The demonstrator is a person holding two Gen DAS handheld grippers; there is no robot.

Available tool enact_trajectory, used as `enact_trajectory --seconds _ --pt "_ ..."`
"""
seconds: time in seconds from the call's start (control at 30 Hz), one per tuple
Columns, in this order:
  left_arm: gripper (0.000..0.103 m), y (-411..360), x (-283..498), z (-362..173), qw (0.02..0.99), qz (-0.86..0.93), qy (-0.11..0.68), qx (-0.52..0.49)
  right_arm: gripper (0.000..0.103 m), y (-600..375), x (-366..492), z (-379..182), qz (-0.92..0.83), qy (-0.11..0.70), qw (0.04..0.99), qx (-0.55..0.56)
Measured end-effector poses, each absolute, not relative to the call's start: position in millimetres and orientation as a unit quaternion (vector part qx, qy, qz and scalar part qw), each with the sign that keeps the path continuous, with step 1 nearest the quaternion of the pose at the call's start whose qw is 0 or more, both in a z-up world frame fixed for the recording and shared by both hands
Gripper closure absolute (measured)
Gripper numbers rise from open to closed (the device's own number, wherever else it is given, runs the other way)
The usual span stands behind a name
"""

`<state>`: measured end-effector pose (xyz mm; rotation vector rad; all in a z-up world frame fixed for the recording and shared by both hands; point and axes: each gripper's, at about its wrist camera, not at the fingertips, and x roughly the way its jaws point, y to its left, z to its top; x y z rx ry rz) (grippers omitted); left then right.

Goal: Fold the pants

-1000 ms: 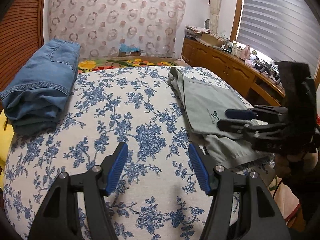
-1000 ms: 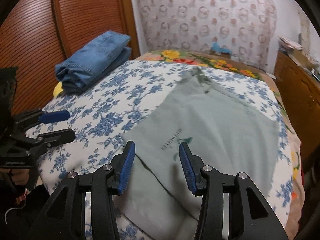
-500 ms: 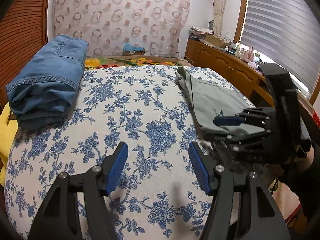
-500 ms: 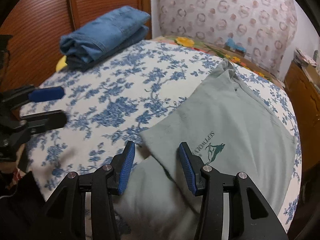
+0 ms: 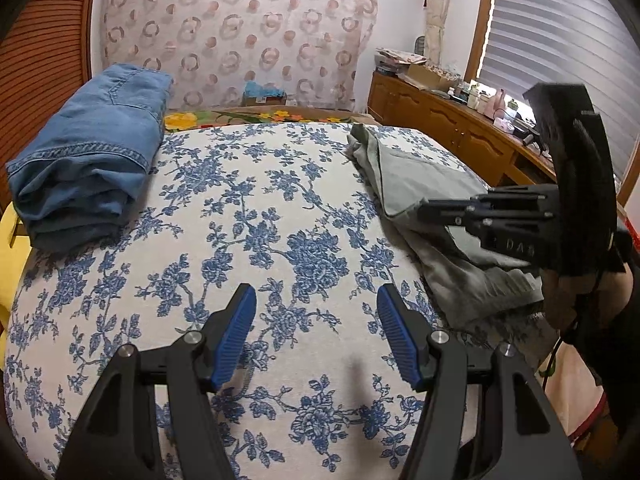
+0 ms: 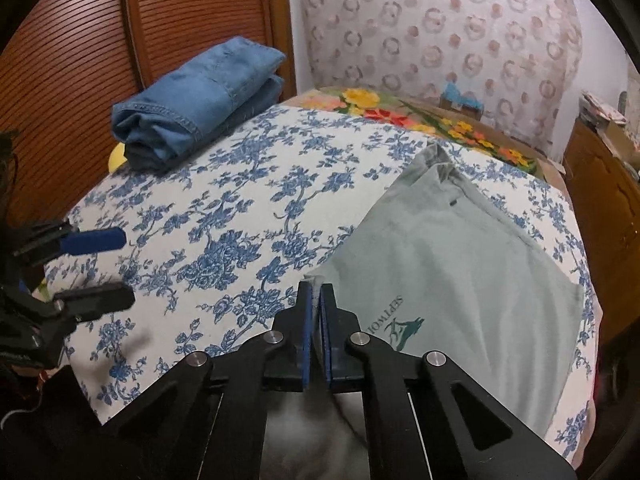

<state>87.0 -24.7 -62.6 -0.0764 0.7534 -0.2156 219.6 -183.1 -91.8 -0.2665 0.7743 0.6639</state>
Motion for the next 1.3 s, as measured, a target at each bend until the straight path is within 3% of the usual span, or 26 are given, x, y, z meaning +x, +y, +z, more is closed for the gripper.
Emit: enact_trajectory --seconds 0.7,1.3 --pt "0.041 -98 135 -74 0.899 -0.176 0.401 0.010 0.102 -256 276 -85 0.249 0.381 0.882 -0.119" --pt "0.041 -109 139 -87 0.895 -0.172 0.411 0.034 0.102 -307 322 -87 0.163 0.374 0.904 -0.131"
